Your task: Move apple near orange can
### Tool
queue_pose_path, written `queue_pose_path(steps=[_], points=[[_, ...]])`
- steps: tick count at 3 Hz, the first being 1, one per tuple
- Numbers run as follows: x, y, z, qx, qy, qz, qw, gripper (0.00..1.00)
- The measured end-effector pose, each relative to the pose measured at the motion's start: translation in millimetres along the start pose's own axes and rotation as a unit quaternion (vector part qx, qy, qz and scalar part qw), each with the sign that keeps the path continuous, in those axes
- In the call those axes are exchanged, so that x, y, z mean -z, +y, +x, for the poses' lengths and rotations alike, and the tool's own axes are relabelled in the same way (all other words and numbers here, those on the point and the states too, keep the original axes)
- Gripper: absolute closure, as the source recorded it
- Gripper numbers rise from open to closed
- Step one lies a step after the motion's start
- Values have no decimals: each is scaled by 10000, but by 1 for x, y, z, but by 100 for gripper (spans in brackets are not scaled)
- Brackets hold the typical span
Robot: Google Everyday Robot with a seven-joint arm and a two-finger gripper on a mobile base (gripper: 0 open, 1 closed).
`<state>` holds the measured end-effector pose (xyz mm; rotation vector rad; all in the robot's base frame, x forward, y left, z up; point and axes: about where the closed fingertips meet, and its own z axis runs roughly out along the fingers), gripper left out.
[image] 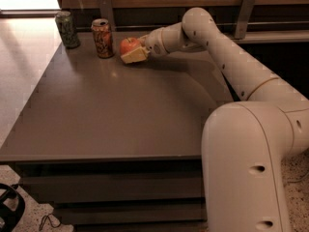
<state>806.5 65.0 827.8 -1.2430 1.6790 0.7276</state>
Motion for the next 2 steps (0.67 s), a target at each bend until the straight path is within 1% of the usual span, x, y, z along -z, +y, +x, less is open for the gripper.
queue_pose_path(steps=[1, 2], points=[[0, 0, 0, 0, 0, -1, 10000, 14], [0, 0, 0, 0, 0, -2, 10000, 0]])
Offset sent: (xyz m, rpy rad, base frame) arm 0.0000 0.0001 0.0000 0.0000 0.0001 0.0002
